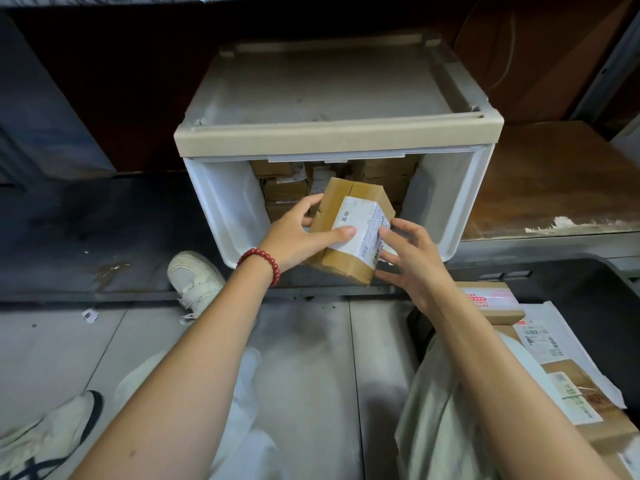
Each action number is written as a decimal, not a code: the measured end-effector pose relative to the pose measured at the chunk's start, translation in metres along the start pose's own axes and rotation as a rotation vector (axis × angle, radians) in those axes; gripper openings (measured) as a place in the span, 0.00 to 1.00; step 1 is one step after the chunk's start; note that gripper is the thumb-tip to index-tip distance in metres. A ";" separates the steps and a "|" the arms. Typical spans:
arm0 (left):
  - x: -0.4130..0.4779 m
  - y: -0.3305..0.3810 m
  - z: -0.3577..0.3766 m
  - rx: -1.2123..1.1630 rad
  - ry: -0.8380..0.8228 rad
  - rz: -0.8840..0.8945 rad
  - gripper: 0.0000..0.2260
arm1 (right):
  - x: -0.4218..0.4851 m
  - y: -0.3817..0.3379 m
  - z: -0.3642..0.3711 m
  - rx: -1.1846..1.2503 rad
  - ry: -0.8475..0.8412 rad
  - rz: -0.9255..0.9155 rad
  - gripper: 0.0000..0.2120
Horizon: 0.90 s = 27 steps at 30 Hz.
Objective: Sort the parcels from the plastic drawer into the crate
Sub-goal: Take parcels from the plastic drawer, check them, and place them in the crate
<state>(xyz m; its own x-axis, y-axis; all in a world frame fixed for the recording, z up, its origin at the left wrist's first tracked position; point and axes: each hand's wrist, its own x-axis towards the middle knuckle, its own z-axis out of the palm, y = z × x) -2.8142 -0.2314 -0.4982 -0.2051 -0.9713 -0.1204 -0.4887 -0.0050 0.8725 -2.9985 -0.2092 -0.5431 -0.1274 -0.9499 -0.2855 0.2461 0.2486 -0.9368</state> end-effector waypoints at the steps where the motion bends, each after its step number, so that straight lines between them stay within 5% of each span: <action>1: 0.000 -0.001 0.001 -0.002 0.001 -0.012 0.30 | 0.000 0.001 0.000 -0.010 -0.017 0.011 0.19; 17: 0.007 0.008 0.020 -0.083 0.015 -0.058 0.27 | -0.004 -0.010 0.002 0.057 -0.212 0.139 0.19; 23: 0.014 0.038 0.056 -0.079 -0.028 0.048 0.28 | -0.021 -0.036 -0.051 -0.102 -0.008 -0.051 0.30; 27: 0.020 0.072 0.113 -0.094 -0.122 0.095 0.34 | -0.051 -0.053 -0.109 -0.211 0.073 -0.128 0.28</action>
<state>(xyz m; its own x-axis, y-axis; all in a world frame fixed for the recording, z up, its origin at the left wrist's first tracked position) -2.9497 -0.2246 -0.4917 -0.3502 -0.9326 -0.0868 -0.3816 0.0574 0.9225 -3.1101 -0.1535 -0.5008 -0.2152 -0.9619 -0.1688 0.0184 0.1688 -0.9855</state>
